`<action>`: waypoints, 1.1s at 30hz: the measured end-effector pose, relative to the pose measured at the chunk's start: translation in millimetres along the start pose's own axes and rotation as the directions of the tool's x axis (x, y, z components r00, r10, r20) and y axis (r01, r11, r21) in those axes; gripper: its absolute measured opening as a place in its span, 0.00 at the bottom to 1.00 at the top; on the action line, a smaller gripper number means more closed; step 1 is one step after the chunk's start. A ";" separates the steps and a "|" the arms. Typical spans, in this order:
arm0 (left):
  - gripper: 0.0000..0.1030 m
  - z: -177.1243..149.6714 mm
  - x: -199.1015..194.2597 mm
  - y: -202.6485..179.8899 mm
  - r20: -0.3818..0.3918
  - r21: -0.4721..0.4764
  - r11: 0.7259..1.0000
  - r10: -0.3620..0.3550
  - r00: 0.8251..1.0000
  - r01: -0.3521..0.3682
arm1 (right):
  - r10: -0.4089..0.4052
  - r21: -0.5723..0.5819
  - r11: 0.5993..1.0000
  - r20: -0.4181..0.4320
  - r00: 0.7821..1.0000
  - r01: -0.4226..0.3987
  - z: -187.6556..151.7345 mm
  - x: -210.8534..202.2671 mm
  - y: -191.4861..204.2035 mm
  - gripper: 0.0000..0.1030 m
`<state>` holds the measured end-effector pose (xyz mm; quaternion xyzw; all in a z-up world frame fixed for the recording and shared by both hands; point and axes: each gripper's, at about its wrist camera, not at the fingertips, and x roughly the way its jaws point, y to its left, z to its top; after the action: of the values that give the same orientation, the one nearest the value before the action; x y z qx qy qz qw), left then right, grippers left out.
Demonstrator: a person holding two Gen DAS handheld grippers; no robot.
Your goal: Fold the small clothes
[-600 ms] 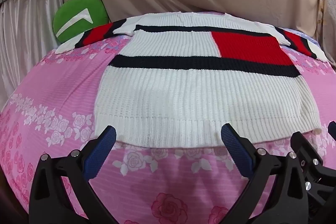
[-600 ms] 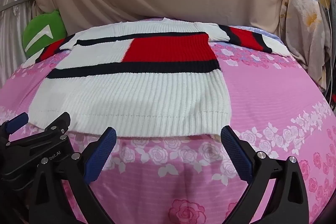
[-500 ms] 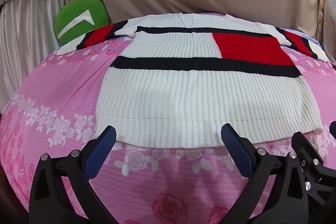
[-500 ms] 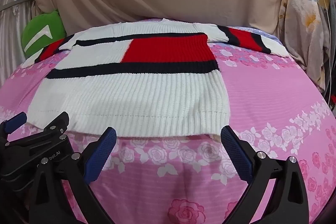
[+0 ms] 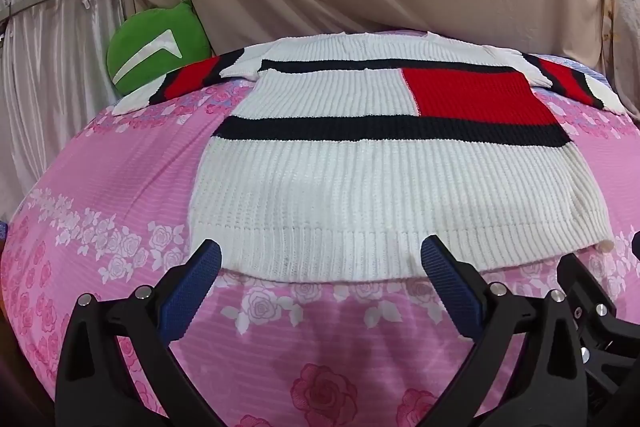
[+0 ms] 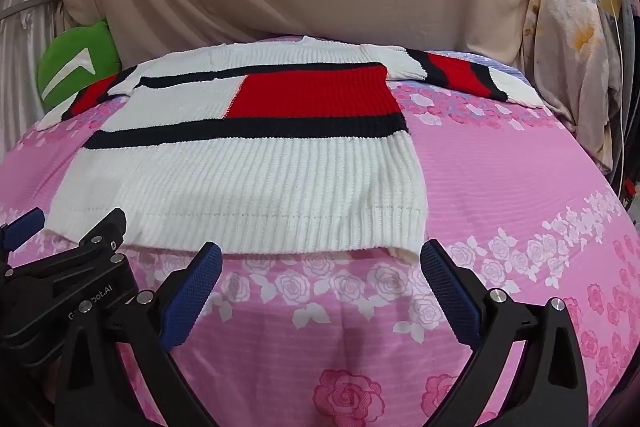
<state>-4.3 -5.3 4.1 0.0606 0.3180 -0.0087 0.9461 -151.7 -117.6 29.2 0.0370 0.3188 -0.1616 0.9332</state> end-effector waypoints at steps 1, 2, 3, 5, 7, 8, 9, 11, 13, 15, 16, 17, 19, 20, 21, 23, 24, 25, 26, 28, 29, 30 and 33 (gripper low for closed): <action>0.95 0.3 0.4 -0.4 -0.003 -0.001 1.000 0.000 1.000 0.000 | -0.001 -0.001 1.000 -0.001 1.000 0.001 -0.2 0.1 0.1 0.95; 0.95 0.2 0.7 -0.7 -0.003 0.000 1.000 0.002 1.000 -0.002 | -0.001 0.000 1.000 0.000 1.000 0.001 -1.1 0.3 -0.3 0.95; 0.95 0.5 0.7 -1.1 -0.004 0.000 1.000 0.003 1.000 -0.003 | -0.002 0.000 1.000 -0.001 1.000 0.002 -1.2 0.4 -0.5 0.95; 0.95 -0.8 1.7 -0.1 -0.004 -0.001 1.000 0.002 1.000 -0.002 | -0.001 0.000 1.000 -0.002 1.000 0.001 -1.4 1.0 -1.1 0.95; 0.95 -1.4 2.1 -0.4 -0.004 -0.001 1.000 0.002 1.000 -0.002 | -0.001 0.000 1.000 -0.004 1.000 0.001 -1.9 1.5 -1.0 0.95; 0.95 -1.9 2.3 -0.1 -0.003 -0.001 1.000 0.002 1.000 -0.002 | 0.000 0.000 1.000 -0.005 1.000 0.000 -1.9 1.5 -1.3 0.95; 0.95 -1.9 2.7 -0.1 -0.004 -0.001 1.000 0.002 1.000 -0.002 | 0.001 0.001 1.000 -0.007 1.000 -0.001 -1.7 2.7 -0.5 0.95; 0.95 -2.3 3.2 0.0 -0.005 -0.001 1.000 0.001 1.000 -0.001 | 0.004 0.001 1.000 -0.010 1.000 -0.004 -1.7 3.4 -0.8 0.95; 0.95 -2.6 3.9 -0.2 -0.007 -0.002 1.000 0.001 1.000 -0.001 | 0.007 0.002 1.000 -0.014 1.000 -0.007 -1.4 5.0 -1.5 0.95; 0.95 -3.5 4.6 0.9 -0.008 -0.003 1.000 0.000 1.000 0.000 | 0.008 0.002 1.000 -0.014 1.000 -0.008 -1.5 5.6 -1.6 0.95; 0.95 -3.5 4.8 0.9 -0.008 -0.003 1.000 0.001 1.000 -0.001 | 0.008 0.003 1.000 -0.014 1.000 -0.008 -1.8 5.7 -1.7 0.95; 0.95 -3.7 4.7 1.1 -0.008 -0.003 1.000 0.000 1.000 0.000 | 0.008 0.003 1.000 -0.014 1.000 -0.008 -1.8 6.0 -1.8 0.95; 0.95 -3.9 5.0 1.2 -0.009 -0.003 1.000 0.000 1.000 0.000 | 0.009 0.002 1.000 -0.015 1.000 -0.009 -2.1 6.6 -1.8 0.95; 0.95 -4.1 5.0 1.7 -0.010 -0.003 1.000 0.000 1.000 0.000 | 0.010 0.003 1.000 -0.016 1.000 -0.010 -2.1 7.3 -1.8 0.95; 0.95 -4.3 4.9 1.7 -0.010 -0.004 1.000 0.000 1.000 0.000 | 0.011 0.003 1.000 -0.017 1.000 -0.011 -2.1 8.0 -1.6 0.95; 0.95 -4.3 5.2 1.9 -0.009 -0.003 1.000 0.001 1.000 -0.001 | 0.013 0.003 1.000 -0.018 1.000 -0.013 -2.1 8.6 -1.8 0.95; 0.95 -4.4 5.1 2.0 -0.009 -0.003 1.000 0.001 1.000 -0.001 | 0.013 0.003 1.000 -0.018 1.000 -0.013 -2.0 8.9 -1.5 0.95; 0.95 -4.5 5.2 2.1 -0.009 -0.003 1.000 0.001 1.000 -0.001 | 0.012 0.003 1.000 -0.017 1.000 -0.012 -2.1 8.6 -1.7 0.95; 0.95 -4.6 5.1 2.1 -0.009 -0.003 1.000 0.001 1.000 -0.001 | 0.012 0.003 1.000 -0.017 1.000 -0.012 -2.1 8.7 -1.7 0.95; 0.95 -4.8 5.2 2.1 -0.009 -0.003 1.000 0.001 1.000 -0.001 | 0.013 0.003 1.000 -0.018 1.000 -0.013 -2.2 8.5 -2.0 0.95; 0.95 -4.9 5.1 2.2 -0.008 -0.003 1.000 0.002 1.000 -0.002 | 0.014 0.004 1.000 -0.017 1.000 -0.013 -2.4 8.3 -2.1 0.95; 0.95 -5.0 5.1 2.5 -0.008 -0.003 1.000 0.002 1.000 -0.002 | 0.014 0.004 1.000 -0.017 1.000 -0.014 -2.3 8.5 -1.9 0.95; 0.95 -5.5 5.1 3.1 -0.008 -0.003 1.000 0.002 1.000 -0.002 | 0.013 0.003 1.000 -0.017 1.000 -0.013 -2.4 8.4 -2.0 0.95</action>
<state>-3.4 -1.4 -3.0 0.0595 0.3216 -0.0072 0.9450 -147.4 -121.4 22.3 0.0420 0.3263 -0.1557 0.9314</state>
